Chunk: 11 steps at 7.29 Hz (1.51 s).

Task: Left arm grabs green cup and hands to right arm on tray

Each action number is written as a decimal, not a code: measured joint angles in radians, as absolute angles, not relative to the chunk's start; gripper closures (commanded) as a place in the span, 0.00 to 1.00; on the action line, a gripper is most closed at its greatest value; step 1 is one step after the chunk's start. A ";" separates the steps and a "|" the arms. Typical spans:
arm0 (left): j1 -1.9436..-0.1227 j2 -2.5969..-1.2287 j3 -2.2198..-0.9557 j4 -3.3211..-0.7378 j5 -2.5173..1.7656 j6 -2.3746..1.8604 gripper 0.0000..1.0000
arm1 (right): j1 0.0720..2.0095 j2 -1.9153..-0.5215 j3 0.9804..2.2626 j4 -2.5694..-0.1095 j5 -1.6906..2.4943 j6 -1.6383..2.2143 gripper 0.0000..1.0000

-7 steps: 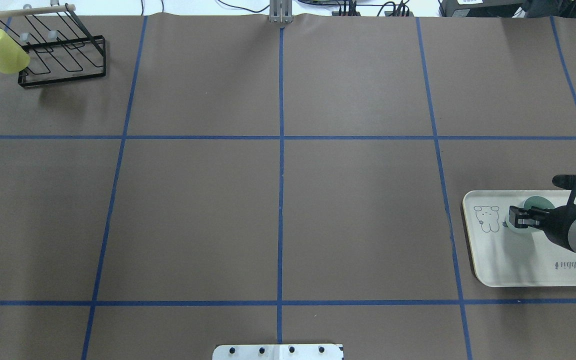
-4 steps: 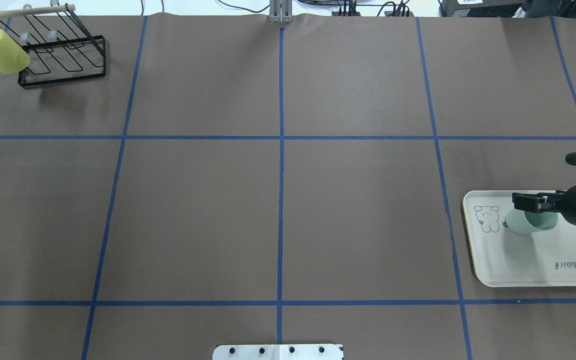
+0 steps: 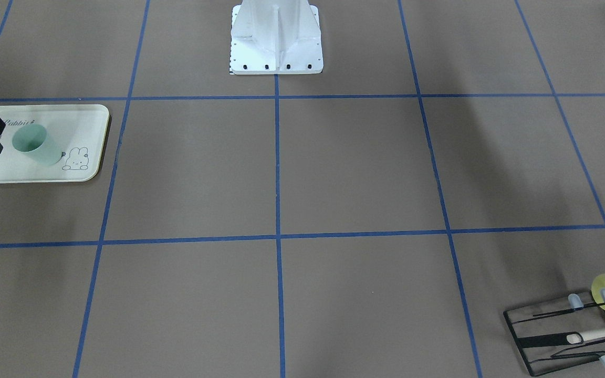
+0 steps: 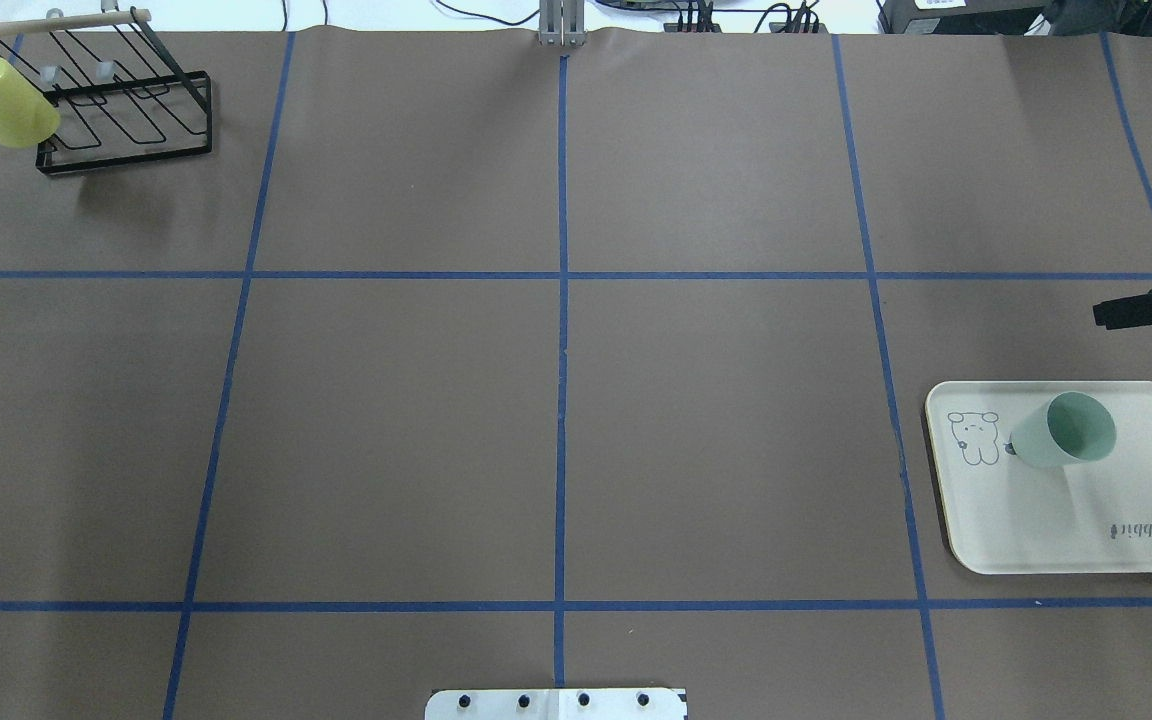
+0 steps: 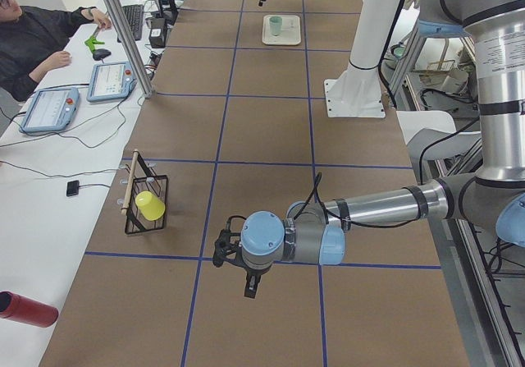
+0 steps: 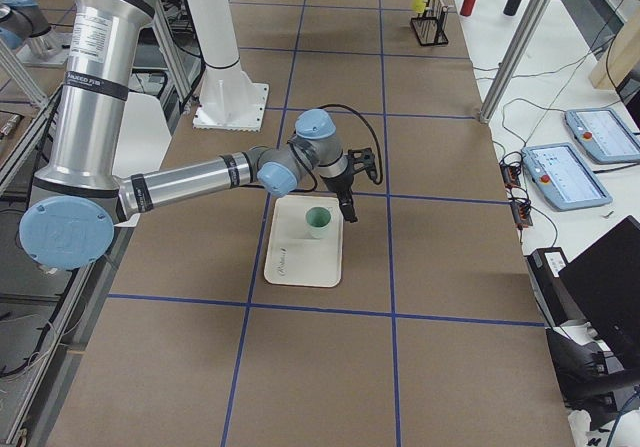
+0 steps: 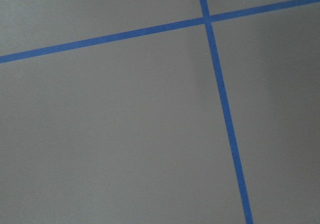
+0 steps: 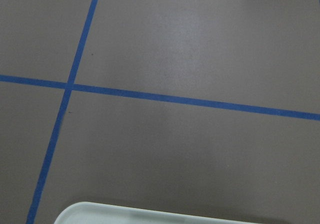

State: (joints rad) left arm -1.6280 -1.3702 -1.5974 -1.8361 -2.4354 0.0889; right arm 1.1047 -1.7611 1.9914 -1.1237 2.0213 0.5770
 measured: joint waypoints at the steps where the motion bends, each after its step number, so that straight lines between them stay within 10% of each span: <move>1: -1.621 -1.376 -1.617 -1.833 -2.437 0.011 0.00 | 1.196 -1.744 1.961 -1.165 2.102 0.465 0.00; 11: -1.537 -1.371 -1.794 -1.542 -2.315 0.166 0.00 | 1.536 -1.827 1.836 -1.595 2.286 -0.099 0.00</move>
State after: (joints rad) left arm -1.5367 -1.3715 -1.7944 -1.5424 -2.3148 0.1657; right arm 1.5365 -1.8273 1.8363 -1.5953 2.2864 -0.0995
